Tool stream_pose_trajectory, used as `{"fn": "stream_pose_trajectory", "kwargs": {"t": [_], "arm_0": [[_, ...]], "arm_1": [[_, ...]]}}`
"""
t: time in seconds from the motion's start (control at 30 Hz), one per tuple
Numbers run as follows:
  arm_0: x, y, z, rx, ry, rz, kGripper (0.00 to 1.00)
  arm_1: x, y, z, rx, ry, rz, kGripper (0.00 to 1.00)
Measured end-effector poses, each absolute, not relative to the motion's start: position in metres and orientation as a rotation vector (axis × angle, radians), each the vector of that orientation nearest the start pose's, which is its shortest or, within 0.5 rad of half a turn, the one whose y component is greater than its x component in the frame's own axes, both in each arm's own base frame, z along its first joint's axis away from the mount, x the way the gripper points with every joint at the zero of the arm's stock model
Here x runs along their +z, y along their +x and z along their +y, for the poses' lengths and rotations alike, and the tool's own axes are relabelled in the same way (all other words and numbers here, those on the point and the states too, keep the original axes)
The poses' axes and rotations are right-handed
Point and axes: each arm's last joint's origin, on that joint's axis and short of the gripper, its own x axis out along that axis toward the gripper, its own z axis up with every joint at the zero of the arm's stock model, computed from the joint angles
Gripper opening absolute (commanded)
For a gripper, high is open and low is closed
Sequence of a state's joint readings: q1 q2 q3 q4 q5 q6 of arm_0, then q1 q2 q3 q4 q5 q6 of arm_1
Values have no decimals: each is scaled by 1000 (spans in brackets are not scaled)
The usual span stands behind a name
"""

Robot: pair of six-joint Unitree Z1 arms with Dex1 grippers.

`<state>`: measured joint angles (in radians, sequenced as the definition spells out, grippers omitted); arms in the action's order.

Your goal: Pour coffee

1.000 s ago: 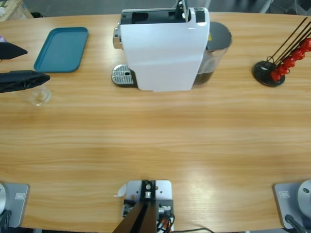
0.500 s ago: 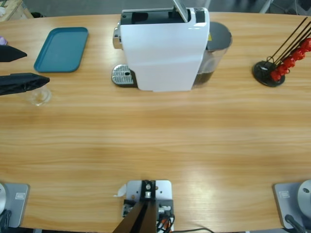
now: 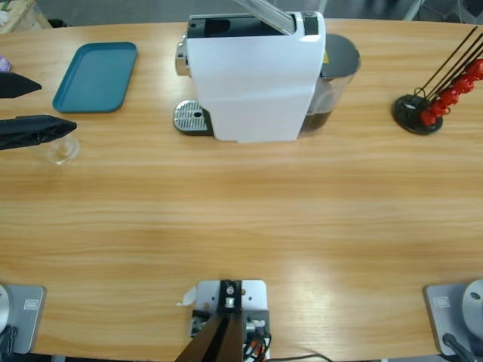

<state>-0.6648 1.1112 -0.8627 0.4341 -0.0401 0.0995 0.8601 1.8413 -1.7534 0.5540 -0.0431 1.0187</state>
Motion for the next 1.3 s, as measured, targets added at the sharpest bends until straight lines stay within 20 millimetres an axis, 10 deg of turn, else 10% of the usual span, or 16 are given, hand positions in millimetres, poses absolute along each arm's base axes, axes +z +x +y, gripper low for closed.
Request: {"fn": "stream_pose_trajectory", "kwargs": {"t": [1.3], "arm_0": [[338, 120, -91, -684, 293, 630, 927]], "arm_1": [[376, 284, 337, 394, 612, 968, 0]]}}
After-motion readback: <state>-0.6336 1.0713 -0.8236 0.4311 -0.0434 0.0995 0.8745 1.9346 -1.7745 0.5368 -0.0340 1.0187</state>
